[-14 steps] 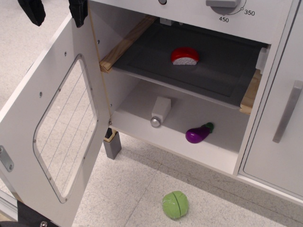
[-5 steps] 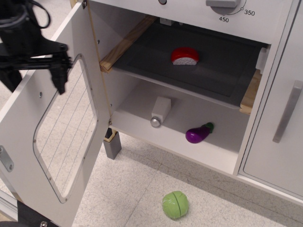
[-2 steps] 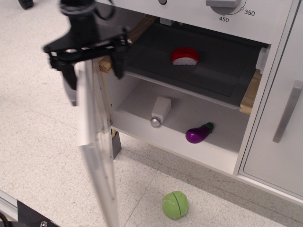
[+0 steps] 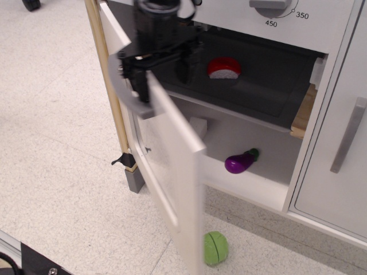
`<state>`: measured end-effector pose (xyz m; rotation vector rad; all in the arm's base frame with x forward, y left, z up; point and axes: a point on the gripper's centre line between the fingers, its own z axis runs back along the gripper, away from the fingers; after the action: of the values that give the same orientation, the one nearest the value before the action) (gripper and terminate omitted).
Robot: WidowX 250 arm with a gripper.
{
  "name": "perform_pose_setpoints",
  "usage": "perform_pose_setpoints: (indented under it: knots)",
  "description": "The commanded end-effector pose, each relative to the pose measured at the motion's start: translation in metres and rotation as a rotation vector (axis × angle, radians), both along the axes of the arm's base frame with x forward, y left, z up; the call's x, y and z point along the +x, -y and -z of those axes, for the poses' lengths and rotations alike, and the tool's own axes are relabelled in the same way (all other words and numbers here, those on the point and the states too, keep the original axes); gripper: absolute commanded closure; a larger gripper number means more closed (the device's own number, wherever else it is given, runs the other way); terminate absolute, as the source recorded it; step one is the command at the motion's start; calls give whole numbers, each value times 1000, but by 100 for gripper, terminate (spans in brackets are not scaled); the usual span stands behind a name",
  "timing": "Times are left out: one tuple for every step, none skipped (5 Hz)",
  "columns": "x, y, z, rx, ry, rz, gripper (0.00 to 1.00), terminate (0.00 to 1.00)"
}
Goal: Close oven
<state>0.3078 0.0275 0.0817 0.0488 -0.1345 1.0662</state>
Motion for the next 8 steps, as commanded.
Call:
perform_pose_setpoints:
  knots:
    - [19,9,-27,-28,112,43,0,0]
    - [-4,4,-49,-8,194,96,0,0]
    - [-34,-2,-68,-18,178,216,0,0]
    - [-60,-11,-58,34,137,333,0,0]
    - [-81,-22,-15,70,54,590,0,0]
    - [-91,-22,21,150,46,763,0,0]
    - [-88,-9,38,142,66,910,0,0]
    - [-73,4,40,119,104,964,0,0]
